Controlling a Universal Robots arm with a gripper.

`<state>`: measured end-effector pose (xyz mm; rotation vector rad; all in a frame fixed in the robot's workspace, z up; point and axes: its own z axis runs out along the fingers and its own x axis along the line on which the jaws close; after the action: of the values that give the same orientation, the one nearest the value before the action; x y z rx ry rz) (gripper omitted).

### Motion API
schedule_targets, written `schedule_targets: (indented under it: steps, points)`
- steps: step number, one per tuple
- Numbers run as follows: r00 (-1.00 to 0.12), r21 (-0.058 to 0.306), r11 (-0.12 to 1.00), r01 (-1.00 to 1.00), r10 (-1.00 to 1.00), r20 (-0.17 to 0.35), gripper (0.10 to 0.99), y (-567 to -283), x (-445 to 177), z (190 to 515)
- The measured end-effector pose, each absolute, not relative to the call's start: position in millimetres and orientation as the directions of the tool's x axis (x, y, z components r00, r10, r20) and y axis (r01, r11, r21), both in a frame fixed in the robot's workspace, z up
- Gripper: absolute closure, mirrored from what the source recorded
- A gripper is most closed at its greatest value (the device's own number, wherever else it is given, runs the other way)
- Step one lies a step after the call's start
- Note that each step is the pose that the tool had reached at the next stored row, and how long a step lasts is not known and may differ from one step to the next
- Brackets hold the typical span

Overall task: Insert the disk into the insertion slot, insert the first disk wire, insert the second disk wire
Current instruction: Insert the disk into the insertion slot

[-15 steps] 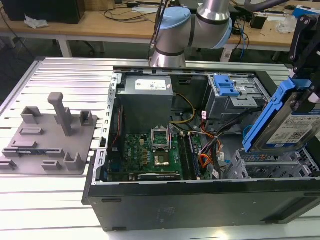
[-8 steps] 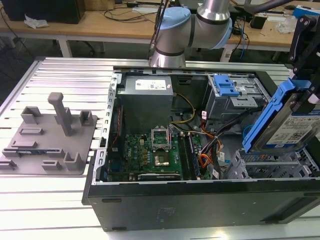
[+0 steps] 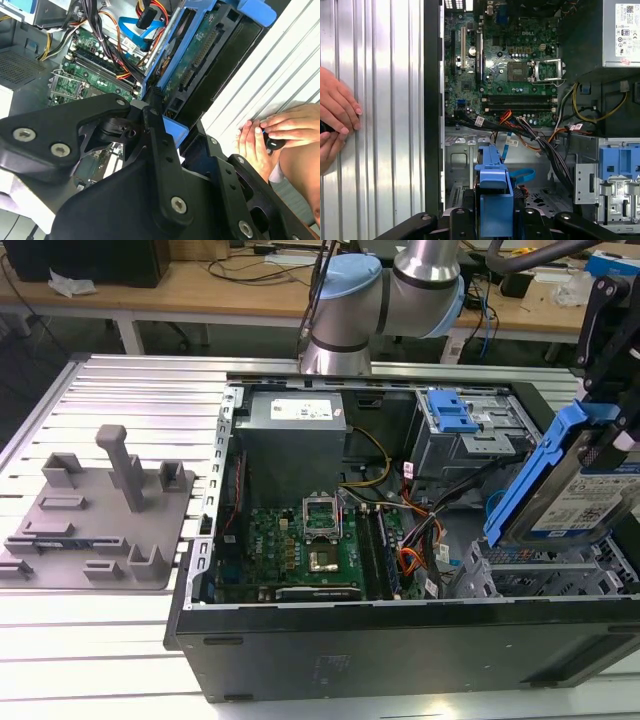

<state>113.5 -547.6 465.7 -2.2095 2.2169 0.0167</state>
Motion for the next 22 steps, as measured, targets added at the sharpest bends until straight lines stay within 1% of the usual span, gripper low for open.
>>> schedule_targets:
  steps: [22]
  points:
    - [-0.023, 0.006, 0.023, -1.0, -1.0, -0.016, 0.722, -549.9, 116.3, 455.2]
